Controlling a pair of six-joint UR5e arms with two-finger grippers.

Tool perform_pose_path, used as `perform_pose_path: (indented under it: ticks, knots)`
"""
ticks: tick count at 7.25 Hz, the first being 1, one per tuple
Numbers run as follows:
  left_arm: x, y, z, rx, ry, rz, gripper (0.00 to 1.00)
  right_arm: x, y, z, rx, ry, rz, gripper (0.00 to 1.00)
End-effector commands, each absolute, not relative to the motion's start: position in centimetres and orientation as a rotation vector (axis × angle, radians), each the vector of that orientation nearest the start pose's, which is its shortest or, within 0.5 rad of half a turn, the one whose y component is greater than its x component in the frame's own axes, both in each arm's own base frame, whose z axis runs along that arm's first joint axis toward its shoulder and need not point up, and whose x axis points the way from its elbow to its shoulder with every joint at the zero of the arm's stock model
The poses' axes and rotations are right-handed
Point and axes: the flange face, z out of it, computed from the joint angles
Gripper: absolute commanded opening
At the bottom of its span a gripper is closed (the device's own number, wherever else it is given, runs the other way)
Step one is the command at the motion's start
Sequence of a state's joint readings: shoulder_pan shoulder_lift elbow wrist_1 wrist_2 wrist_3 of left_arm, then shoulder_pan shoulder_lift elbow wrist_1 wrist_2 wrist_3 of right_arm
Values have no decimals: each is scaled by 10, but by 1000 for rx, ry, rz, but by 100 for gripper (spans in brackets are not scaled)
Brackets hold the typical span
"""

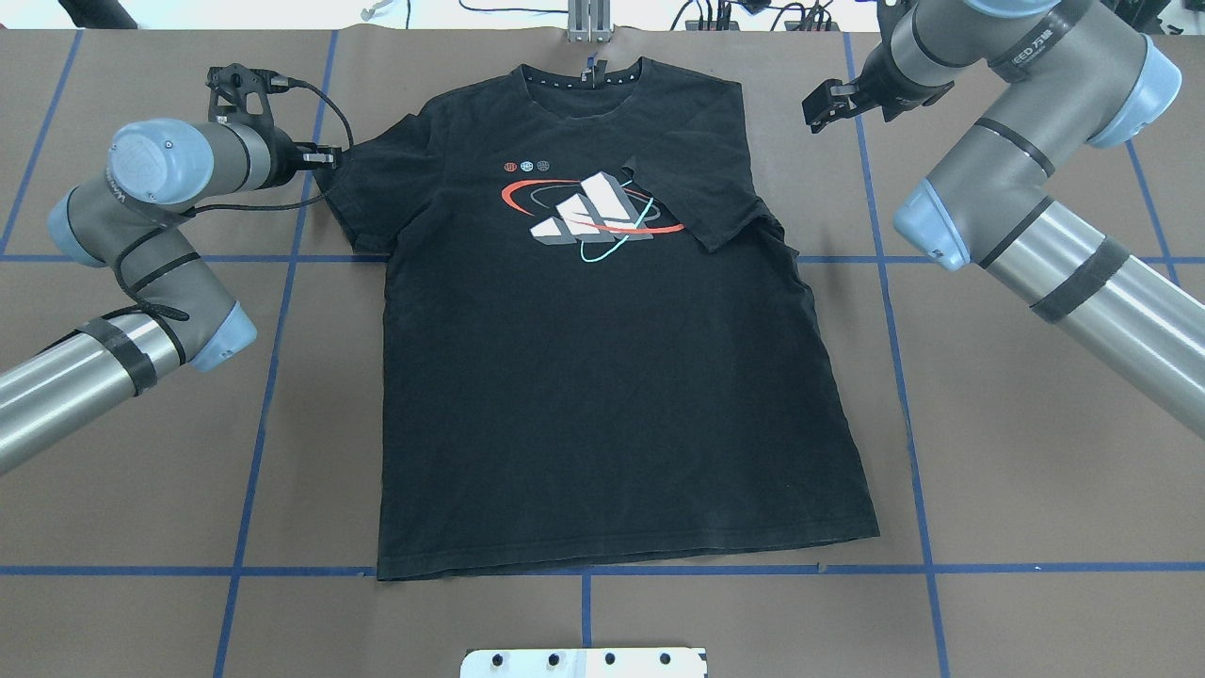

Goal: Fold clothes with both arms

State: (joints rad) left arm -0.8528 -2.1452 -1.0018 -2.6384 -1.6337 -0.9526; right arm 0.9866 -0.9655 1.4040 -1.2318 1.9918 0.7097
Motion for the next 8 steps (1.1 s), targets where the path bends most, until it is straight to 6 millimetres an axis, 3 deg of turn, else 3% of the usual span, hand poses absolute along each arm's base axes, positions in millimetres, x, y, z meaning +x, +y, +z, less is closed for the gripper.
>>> perform_pose_path:
  ticks: [1,2,4,6,7,8]
  knots:
    - [403,-653,481,673,832,-176,52,-327,-662,336,373,-784,-45,100]
    - [403,-653,481,673,832,-176,52,-327,-662,336,373,-784,-45,100]
    - [403,-652,482,672,831,-178,41,-327,-662,336,372,-784,-43,100]
    - [402,-652,482,672,833,-179,20,-327,-662,337,371,-784,-43,100]
    - [402,-651,482,673,834,-179,0,-327,-662,336,372,-784,-43,100]
    - [401,-650,477,679,844,-179,0,-327,-662,336,372,-785,-42,100]
